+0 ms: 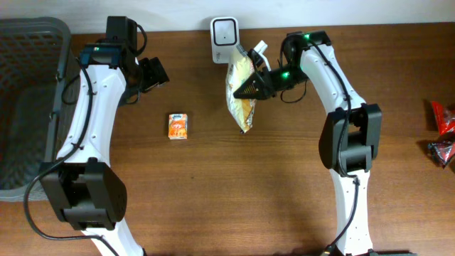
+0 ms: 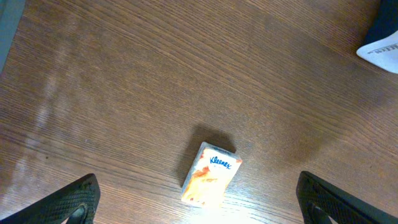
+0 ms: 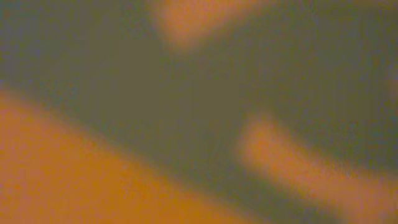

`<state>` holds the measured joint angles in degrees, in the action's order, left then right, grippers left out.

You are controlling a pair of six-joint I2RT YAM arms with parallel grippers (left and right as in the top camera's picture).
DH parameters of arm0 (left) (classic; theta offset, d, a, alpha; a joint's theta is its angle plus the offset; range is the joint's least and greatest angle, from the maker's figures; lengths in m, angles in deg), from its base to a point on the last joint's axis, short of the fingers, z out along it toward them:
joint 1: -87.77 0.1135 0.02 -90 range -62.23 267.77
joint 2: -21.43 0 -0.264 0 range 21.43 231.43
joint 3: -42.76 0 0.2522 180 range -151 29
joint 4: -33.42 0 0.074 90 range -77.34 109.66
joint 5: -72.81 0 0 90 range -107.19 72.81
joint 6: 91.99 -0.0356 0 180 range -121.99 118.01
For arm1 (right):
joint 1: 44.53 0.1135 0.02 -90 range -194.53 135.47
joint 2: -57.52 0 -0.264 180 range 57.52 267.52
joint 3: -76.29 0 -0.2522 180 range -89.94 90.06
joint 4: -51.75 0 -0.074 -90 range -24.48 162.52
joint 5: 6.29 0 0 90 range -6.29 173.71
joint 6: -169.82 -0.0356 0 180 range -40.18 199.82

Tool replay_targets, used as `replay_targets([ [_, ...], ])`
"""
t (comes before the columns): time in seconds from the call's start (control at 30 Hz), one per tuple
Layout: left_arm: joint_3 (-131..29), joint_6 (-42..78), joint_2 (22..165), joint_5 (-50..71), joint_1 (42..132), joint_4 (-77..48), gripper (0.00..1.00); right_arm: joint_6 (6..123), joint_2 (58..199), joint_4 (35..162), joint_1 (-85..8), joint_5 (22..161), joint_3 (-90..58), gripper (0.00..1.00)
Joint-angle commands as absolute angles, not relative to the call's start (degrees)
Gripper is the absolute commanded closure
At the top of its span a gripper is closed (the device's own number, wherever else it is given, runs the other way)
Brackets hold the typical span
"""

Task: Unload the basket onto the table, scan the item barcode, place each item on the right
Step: 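Lift the wipes packet and hold it up to the scanner window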

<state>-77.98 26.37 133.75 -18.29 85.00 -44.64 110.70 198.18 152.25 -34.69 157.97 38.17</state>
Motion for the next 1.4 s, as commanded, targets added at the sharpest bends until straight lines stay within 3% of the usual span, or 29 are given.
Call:
replay_targets([
  [0.0, -78.68, 26.89, 134.25, -18.51, 85.2, -44.7, 0.01, 108.58, 198.44, 146.77, -34.36, 159.35, 39.39, 0.96],
  [0.03, -78.65, 26.89, 134.25, -18.51, 85.22, -44.72, 0.01, 97.39, 198.44, 140.15, -34.07, 151.09, 39.39, 0.96],
  [0.07, -78.65, 26.89, 134.25, -18.51, 85.22, -44.7, 0.01, 82.04, 198.38, 132.63, -33.38, 134.15, 39.42, 0.96],
  [0.1, -78.65, 26.89, 134.25, -18.51, 85.22, -44.7, 0.01, 74.26, 198.33, 127.53, -31.54, 115.18, 40.36, 0.96],
  [0.23, -78.65, 26.89, 134.25, -18.51, 85.22, -44.7, 0.01, 68.75, 198.33, 115.91, -25.86, 79.16, 47.42, 0.96],
  [0.33, -78.65, 26.89, 134.25, -18.51, 85.22, -44.7, 0.01, 68.8, 198.46, 104.72, -23.08, 68.29, 47.59, 0.96],
  [0.47, -78.65, 26.89, 134.25, -18.51, 85.22, -44.7, 0.01, 67.73, 200.21, 98.29, -22.16, 69.54, 47.46, 0.96],
  [0.67, -78.65, 26.89, 134.25, -18.51, 85.22, -44.7, 0.01, 64.75, 201.17, 111.75, -21.92, 77.36, 48.14, 0.96],
  [0.8, -78.65, 26.89, 134.25, -18.53, 85.22, -44.7, 0.01, 58.98, 201.17, 112.19, -24.79, 87.96, 49.14, 0.96],
  [1.03, -78.65, 26.89, 134.25, -18.53, 85.22, -44.7, 0.01, 57.69, 201.15, 110.35, -25.05, 92.75, 49.06, 0.96],
  [1.2, -78.68, 26.89, 134.25, -18.51, 85.22, -44.72, 0.01, 43.38, 201.15, 115.84, -27.65, 110.81, 49.06, 0.96],
  [1.37, -78.65, 26.89, 134.25, -18.51, 85.15, -44.7, 0.01, 51.47, 201.15, 119.47, -25.73, 88.6, 49.06, 0.96],
])
